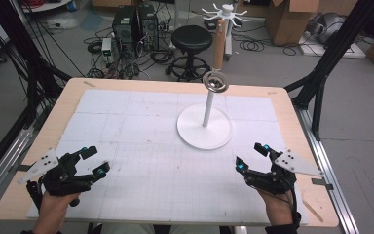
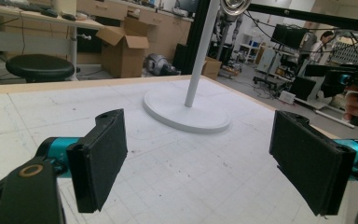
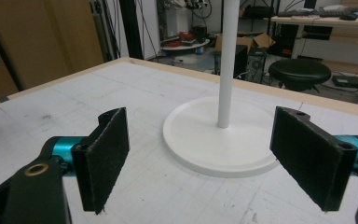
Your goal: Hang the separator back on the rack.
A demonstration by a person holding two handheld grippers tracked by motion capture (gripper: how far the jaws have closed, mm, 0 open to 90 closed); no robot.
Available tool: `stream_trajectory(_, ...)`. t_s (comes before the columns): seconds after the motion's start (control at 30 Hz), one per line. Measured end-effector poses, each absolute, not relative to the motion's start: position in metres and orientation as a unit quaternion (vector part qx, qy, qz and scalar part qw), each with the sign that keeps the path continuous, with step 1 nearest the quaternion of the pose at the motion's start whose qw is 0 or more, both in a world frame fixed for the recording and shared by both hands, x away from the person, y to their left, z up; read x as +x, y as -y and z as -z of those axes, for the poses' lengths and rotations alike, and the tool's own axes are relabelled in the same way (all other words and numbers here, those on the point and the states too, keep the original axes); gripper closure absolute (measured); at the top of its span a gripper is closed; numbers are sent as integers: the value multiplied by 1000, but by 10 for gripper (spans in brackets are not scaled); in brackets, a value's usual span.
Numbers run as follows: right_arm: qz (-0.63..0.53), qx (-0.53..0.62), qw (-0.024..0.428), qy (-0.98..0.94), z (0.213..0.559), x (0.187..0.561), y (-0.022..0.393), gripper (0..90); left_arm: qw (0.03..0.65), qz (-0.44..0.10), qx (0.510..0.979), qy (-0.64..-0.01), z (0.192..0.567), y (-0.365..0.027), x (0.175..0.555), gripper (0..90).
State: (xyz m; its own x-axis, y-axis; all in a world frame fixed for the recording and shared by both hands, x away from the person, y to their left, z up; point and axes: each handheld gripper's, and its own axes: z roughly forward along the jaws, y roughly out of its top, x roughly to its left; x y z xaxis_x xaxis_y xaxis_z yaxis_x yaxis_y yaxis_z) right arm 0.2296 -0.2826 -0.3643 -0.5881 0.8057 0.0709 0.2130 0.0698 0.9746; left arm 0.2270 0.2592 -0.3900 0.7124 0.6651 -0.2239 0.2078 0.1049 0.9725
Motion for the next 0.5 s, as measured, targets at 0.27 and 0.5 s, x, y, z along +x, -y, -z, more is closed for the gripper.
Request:
stream_trajectory(0.27,-571,373,260,-684,365,230,283,184,663,-172,645,-338,390,-259,227,195)
stream_trajectory(0.5,-569,372,261,-685,366,231,284,184,662,-171,647,-338,391,-260,228,196)
